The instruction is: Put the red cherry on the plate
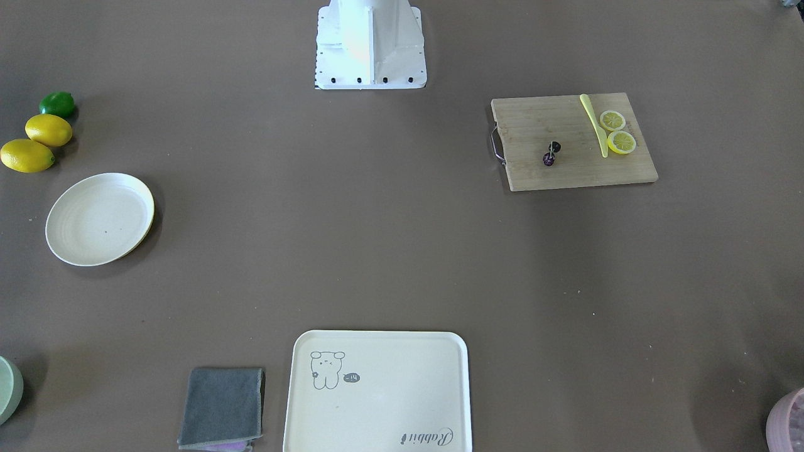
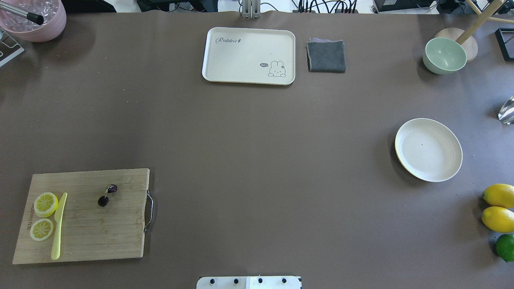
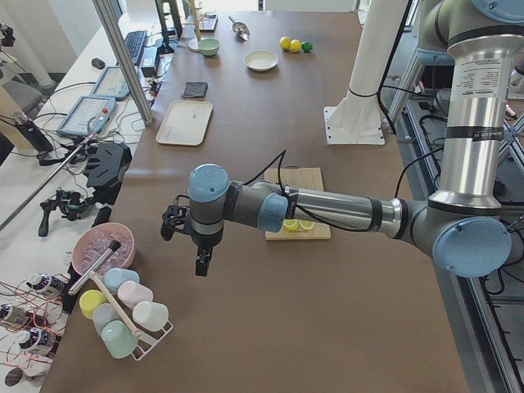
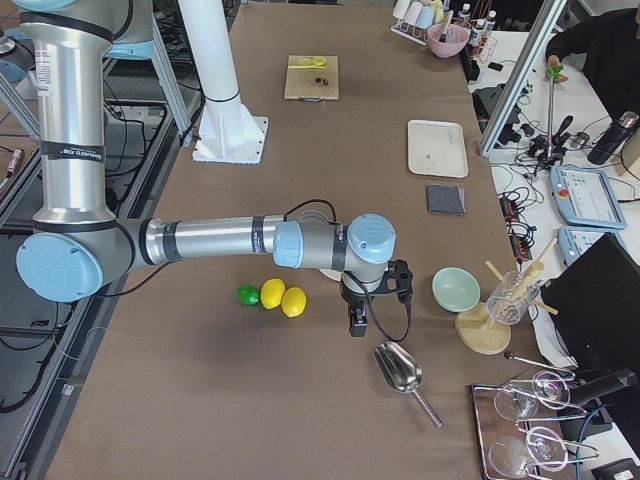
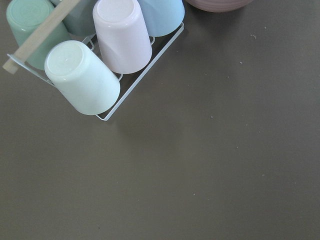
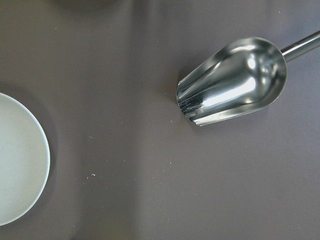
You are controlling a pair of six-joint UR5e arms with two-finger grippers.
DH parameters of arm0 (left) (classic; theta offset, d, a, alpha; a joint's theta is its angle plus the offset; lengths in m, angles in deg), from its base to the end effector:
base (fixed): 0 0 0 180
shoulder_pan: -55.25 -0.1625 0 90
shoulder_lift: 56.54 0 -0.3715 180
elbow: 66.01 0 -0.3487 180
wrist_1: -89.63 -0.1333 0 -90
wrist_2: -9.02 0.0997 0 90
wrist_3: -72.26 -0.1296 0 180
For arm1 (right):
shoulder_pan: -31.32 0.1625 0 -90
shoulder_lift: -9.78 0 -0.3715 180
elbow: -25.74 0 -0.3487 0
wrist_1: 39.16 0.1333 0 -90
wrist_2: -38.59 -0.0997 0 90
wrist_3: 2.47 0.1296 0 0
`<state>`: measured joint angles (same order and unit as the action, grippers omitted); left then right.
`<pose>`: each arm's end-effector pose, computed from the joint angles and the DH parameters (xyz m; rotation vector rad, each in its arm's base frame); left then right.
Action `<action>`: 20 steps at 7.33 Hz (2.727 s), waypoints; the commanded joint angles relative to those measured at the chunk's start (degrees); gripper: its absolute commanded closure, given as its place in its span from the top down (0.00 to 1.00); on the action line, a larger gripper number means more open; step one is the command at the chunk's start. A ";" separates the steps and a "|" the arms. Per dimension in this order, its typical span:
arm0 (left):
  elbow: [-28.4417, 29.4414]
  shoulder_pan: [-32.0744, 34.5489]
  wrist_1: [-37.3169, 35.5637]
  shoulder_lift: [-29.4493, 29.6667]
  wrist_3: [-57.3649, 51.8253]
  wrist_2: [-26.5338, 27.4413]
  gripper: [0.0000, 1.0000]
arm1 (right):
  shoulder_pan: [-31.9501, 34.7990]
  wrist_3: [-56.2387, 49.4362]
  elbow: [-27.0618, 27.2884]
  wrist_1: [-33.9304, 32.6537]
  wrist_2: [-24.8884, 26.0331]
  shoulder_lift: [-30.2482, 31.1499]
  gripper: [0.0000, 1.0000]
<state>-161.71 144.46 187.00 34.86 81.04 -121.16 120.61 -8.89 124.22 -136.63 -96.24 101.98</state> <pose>-0.0431 -0.4770 0.5618 0.1830 0.7151 -0.0445 0.0366 -0.4306 0.5895 0.0193 -0.7828 -0.1099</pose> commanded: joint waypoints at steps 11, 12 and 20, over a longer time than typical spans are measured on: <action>-0.28 0.00 0.01 -0.44 0.18 -0.07 0.98 | -0.17 0.70 0.31 3.83 -2.18 -0.09 1.00; -0.36 0.00 0.10 -0.35 0.18 -0.07 0.98 | -1.22 2.97 0.31 9.00 -4.37 -0.17 1.00; 0.08 -0.09 0.10 -0.35 0.18 -0.07 0.98 | -24.78 32.70 -12.60 47.43 2.37 -1.94 1.00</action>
<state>-161.62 144.37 187.10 34.51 81.22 -121.24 96.47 23.41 114.26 -93.93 -93.95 99.62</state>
